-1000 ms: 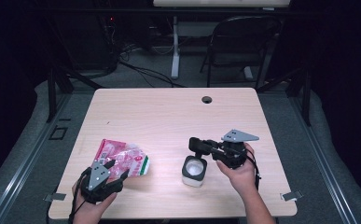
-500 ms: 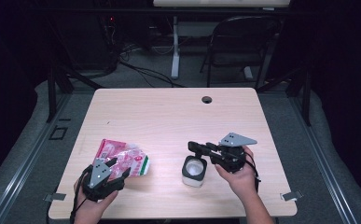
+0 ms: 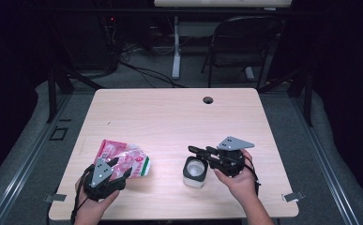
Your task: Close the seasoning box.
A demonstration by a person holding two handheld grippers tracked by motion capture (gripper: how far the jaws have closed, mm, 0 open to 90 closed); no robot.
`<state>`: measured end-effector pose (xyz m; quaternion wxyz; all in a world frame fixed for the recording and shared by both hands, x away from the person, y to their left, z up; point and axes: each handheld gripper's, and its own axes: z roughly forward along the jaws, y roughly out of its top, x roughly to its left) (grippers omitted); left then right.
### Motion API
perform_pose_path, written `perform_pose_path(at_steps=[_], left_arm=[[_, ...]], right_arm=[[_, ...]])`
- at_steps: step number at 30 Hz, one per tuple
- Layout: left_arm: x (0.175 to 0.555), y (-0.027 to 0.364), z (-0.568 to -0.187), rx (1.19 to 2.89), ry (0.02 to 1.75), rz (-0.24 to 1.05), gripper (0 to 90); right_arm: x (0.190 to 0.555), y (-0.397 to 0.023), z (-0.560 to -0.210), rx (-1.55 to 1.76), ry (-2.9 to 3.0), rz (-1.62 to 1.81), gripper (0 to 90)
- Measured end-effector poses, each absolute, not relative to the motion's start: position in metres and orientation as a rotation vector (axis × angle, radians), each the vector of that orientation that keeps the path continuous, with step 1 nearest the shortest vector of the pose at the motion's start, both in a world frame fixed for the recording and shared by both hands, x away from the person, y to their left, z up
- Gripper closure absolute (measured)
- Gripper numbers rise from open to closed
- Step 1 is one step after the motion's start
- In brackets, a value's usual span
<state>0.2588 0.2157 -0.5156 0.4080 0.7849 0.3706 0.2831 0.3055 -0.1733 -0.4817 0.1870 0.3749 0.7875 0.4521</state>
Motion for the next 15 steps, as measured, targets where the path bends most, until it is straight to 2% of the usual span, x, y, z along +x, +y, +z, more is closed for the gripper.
perform_pose_path(at_steps=[15], left_arm=[[0.258, 0.2164, -0.5162, 1.981, 0.935, 0.723, 40.0]], right_arm=[[0.2958, -0.1652, -0.4864, 0.987, 2.226, 1.251, 65.7]])
